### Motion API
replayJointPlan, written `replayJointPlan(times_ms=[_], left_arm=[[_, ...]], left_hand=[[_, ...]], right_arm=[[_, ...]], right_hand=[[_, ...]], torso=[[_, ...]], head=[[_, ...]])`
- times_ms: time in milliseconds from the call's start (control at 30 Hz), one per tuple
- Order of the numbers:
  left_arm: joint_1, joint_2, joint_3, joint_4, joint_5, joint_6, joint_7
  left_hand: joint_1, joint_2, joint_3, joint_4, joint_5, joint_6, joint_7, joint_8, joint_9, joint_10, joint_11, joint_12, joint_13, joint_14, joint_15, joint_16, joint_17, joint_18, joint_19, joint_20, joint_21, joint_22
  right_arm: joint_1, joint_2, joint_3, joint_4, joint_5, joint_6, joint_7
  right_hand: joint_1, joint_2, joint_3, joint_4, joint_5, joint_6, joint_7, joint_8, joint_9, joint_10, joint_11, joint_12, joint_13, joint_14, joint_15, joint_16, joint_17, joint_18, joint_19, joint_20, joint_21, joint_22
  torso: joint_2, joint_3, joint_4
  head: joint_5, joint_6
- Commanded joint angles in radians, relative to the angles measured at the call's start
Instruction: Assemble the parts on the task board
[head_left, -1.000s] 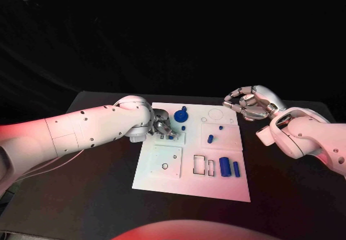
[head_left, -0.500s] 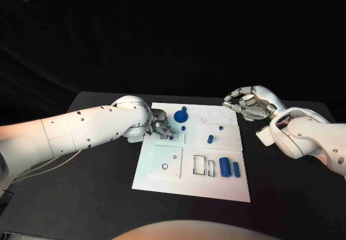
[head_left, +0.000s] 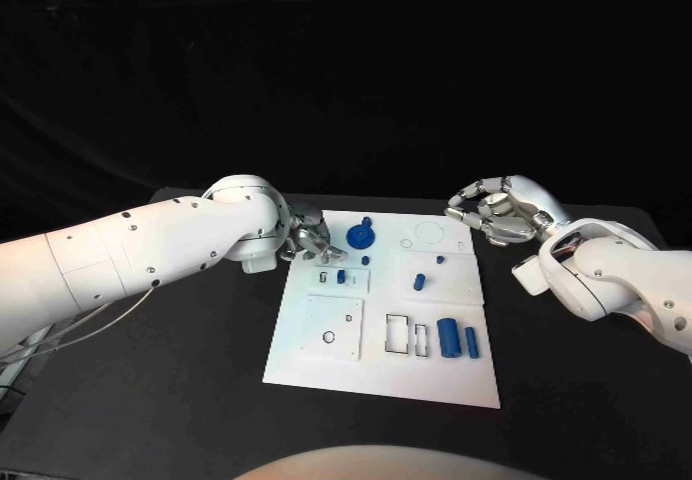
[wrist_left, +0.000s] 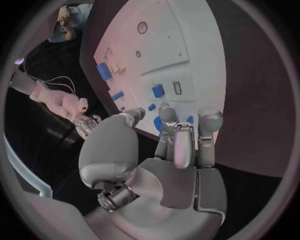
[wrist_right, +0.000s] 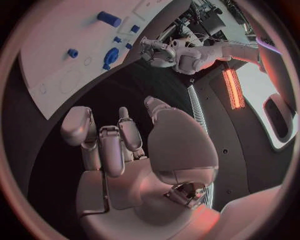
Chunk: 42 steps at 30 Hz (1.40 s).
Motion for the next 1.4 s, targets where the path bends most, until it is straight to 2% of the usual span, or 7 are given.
replayJointPlan(times_ms=[33, 100, 267, 433, 567, 967, 1400], left_arm=[[0.016, 0.003, 0.006, -0.024, 0.038, 0.046, -0.001], [0.028, 0.012, 0.009, -0.062, 0.026, 0.045, 0.000], [0.040, 0.041, 0.009, -0.143, 0.013, 0.034, 0.005], [0.046, 0.083, -0.004, -0.228, 0.001, 0.030, 0.009], [0.047, 0.102, -0.015, -0.263, -0.006, 0.047, 0.008], [0.047, 0.154, -0.043, -0.342, -0.011, 0.060, 0.010], [0.046, 0.169, -0.048, -0.359, 0.006, 0.052, 0.011]], left_hand=[[0.006, -0.002, -0.012, 0.001, -0.019, -0.012, 0.007, -0.021, -0.013, -0.007, 0.007, -0.004, -0.010, 0.053, 0.008, -0.004, 0.055, 0.005, -0.003, 0.006, -0.006, -0.005], [0.013, 0.001, -0.017, 0.000, -0.021, -0.017, 0.011, -0.034, -0.021, -0.006, 0.010, 0.001, -0.007, 0.053, 0.011, -0.005, 0.054, 0.006, -0.004, 0.009, -0.007, -0.007], [0.025, 0.006, -0.018, -0.001, -0.017, -0.014, 0.013, -0.041, -0.026, -0.006, 0.012, 0.003, -0.007, 0.054, 0.013, -0.004, 0.056, 0.005, -0.001, 0.011, -0.007, -0.004], [0.032, 0.007, -0.018, -0.001, -0.015, -0.012, 0.013, -0.044, -0.028, -0.007, 0.013, 0.002, -0.011, 0.054, 0.014, -0.003, 0.057, 0.006, -0.001, 0.012, -0.007, -0.005], [0.034, 0.008, -0.019, 0.000, -0.014, -0.011, 0.014, -0.046, -0.029, -0.009, 0.013, 0.000, -0.014, 0.054, 0.014, -0.003, 0.057, 0.006, -0.001, 0.012, -0.007, -0.005], [0.035, 0.009, -0.019, 0.001, -0.015, -0.011, 0.014, -0.047, -0.030, -0.011, 0.013, -0.004, -0.019, 0.054, 0.014, -0.004, 0.056, 0.006, -0.001, 0.012, -0.008, -0.006], [0.043, 0.017, -0.018, 0.000, -0.014, -0.010, 0.015, -0.053, -0.035, -0.015, 0.015, -0.005, -0.024, 0.054, 0.015, -0.003, 0.057, 0.006, -0.001, 0.014, -0.008, -0.006]], right_arm=[[-0.001, 0.001, 0.000, -0.001, -0.002, 0.014, -0.001], [-0.002, 0.002, 0.000, -0.002, -0.002, 0.015, -0.001], [-0.003, 0.004, 0.000, -0.004, -0.002, 0.016, -0.001], [-0.005, 0.006, 0.000, -0.005, -0.002, 0.016, -0.002], [-0.005, 0.006, 0.000, -0.005, -0.002, 0.016, -0.002], [-0.005, 0.005, 0.000, -0.005, -0.002, 0.016, -0.003], [-0.007, 0.007, 0.000, -0.007, -0.002, 0.017, -0.003]], right_hand=[[-0.009, 0.003, 0.001, 0.006, 0.006, -0.008, -0.002, 0.007, 0.002, -0.005, -0.003, -0.003, 0.000, 0.049, -0.001, -0.004, 0.060, 0.006, -0.007, 0.001, -0.003, 0.000], [-0.009, 0.003, 0.001, 0.006, 0.006, -0.008, -0.002, 0.007, 0.002, -0.005, -0.003, -0.003, 0.000, 0.049, -0.001, -0.004, 0.060, 0.006, -0.007, 0.001, -0.003, 0.000], [-0.009, 0.003, 0.000, 0.008, 0.006, -0.008, -0.003, 0.008, 0.002, -0.004, -0.003, -0.002, 0.001, 0.049, -0.002, -0.004, 0.060, 0.006, -0.006, 0.001, -0.003, 0.000], [-0.009, 0.003, 0.000, 0.008, 0.006, -0.008, -0.003, 0.008, 0.002, -0.004, -0.003, -0.002, 0.001, 0.049, -0.002, -0.004, 0.060, 0.006, -0.006, 0.001, -0.003, 0.000], [-0.009, 0.003, 0.000, 0.008, 0.006, -0.008, -0.003, 0.008, 0.002, -0.004, -0.003, -0.002, 0.001, 0.049, -0.002, -0.004, 0.060, 0.006, -0.006, 0.001, -0.003, 0.000], [-0.008, 0.004, -0.001, 0.008, 0.006, -0.008, -0.003, 0.009, 0.002, -0.004, -0.003, -0.001, 0.001, 0.050, -0.002, -0.004, 0.061, 0.006, -0.006, 0.001, -0.002, 0.001], [-0.008, 0.004, -0.001, 0.008, 0.006, -0.008, -0.003, 0.009, 0.002, -0.004, -0.003, -0.001, 0.001, 0.050, -0.002, -0.004, 0.061, 0.006, -0.006, 0.001, -0.002, 0.001]], torso=[[0.002, 0.0012, -0.0001], [0.001, 0.0017, 0.0009], [0.002, 0.0020, 0.0011], [0.003, 0.0003, -0.0010], [0.005, 0.0005, -0.0029], [0.008, 0.0001, -0.0023], [0.005, -0.0002, -0.0016]], head=[[0.001, 0.003], [0.001, 0.005], [0.003, 0.008], [0.005, 0.010], [0.002, 0.010], [0.003, 0.009], [0.003, 0.006]])
